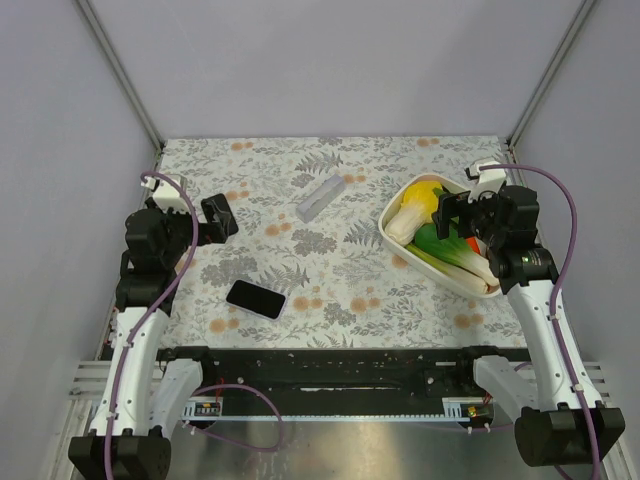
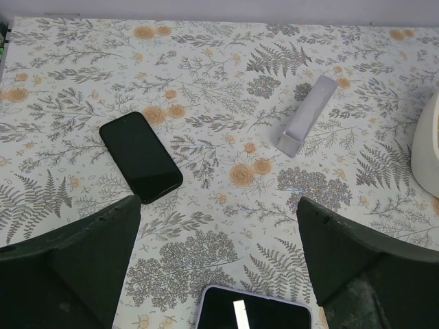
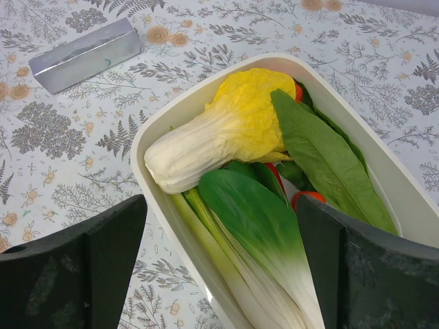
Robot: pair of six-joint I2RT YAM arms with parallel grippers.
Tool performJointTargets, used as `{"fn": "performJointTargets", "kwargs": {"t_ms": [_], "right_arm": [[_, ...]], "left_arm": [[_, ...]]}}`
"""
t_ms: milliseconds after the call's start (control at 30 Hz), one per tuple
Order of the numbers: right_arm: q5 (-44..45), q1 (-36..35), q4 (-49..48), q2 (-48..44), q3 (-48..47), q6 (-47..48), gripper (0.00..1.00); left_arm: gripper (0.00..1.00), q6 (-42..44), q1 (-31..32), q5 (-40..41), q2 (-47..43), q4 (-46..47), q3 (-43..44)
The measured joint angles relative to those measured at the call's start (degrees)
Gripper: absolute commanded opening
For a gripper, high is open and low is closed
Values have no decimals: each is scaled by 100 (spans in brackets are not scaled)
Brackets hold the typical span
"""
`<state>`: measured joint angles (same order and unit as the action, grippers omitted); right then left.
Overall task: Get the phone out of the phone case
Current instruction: Pick up the phone at the center of the board.
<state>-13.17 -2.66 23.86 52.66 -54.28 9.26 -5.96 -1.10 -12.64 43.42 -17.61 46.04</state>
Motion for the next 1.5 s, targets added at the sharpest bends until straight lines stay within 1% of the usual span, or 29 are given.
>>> {"fn": "performJointTargets", "kwargs": {"t_ms": [367, 533, 667, 800, 933, 1100, 1367, 1500], "right_arm": [[-11, 0, 0, -9, 0, 2, 99], [-175, -2, 33, -44, -13, 17, 99], [-297, -81, 234, -42, -125, 31, 99], [-278, -363, 275, -35, -275, 120, 99], [-210, -831, 306, 105, -474, 245, 99], [-87, -1720, 304, 568, -542, 433, 99], [208, -3521, 295, 1784, -562, 667, 99], [337, -4317, 275, 2424, -809, 699, 99]], "left_arm": [[99, -4, -9, 4, -24, -22, 22], [99, 24, -11, 127, -24, -208, 271], [99, 240, -15, 278, -20, -372, 531], [99, 568, -20, 367, 142, -621, 723], [99, 887, -20, 343, 581, -887, 905], [99, 1241, -20, 214, 1202, -1279, 892], [99, 1558, -26, 61, 1244, -1451, 695], [99, 1556, -26, 66, 1244, -1458, 673]]}}
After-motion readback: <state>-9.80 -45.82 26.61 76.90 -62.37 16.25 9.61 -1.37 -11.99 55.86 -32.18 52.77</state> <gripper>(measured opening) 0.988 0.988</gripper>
